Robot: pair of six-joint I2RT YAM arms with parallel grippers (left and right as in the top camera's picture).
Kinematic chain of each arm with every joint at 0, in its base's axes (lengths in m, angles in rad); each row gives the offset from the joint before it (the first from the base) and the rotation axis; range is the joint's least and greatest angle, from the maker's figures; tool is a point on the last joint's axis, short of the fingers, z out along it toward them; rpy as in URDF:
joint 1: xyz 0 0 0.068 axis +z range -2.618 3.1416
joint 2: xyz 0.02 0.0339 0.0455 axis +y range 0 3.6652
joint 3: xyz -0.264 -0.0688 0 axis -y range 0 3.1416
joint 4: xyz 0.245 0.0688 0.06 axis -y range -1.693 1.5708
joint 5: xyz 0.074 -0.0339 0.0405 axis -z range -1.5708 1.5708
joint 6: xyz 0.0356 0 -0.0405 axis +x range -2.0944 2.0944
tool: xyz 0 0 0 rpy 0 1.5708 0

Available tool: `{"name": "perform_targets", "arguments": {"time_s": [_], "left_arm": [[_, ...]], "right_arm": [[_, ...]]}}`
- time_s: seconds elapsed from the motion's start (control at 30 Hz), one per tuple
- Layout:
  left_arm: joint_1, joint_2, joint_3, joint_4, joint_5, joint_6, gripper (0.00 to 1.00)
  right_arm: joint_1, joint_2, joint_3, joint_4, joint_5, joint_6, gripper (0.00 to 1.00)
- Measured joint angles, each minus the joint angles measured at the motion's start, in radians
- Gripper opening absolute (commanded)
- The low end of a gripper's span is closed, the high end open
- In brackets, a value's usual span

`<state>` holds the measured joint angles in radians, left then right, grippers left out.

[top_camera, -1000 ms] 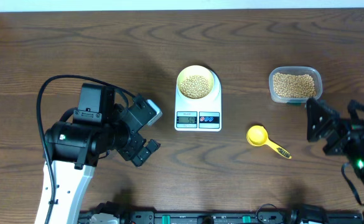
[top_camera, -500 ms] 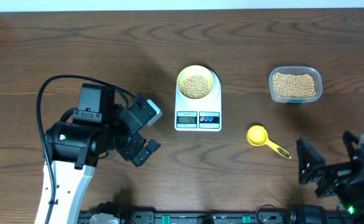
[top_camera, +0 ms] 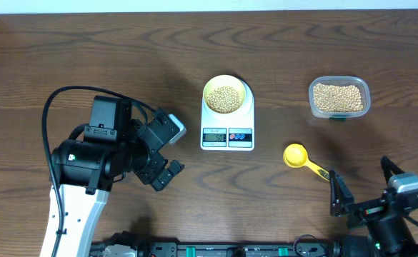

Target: Scoop item into bowl and weigh 50g on scale

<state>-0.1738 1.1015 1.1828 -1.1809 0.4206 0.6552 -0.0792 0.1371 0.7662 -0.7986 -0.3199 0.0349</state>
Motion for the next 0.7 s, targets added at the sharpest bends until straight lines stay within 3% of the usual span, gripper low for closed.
{"name": "perform_targets", "arguments": {"time_s": [0.2,0.7], "left_arm": [[0.0,0.0,0.0,-0.001,0.0,0.0,1.0],[0.0,0.0,0.0,-0.001,0.0,0.0,1.0]], "right_arm": [[0.0,-0.117,-0.162,0.121,0.002,-0.018,0.99],[0.0,-0.125,-0.457,0.449,0.002,-0.103,0.99]]}}
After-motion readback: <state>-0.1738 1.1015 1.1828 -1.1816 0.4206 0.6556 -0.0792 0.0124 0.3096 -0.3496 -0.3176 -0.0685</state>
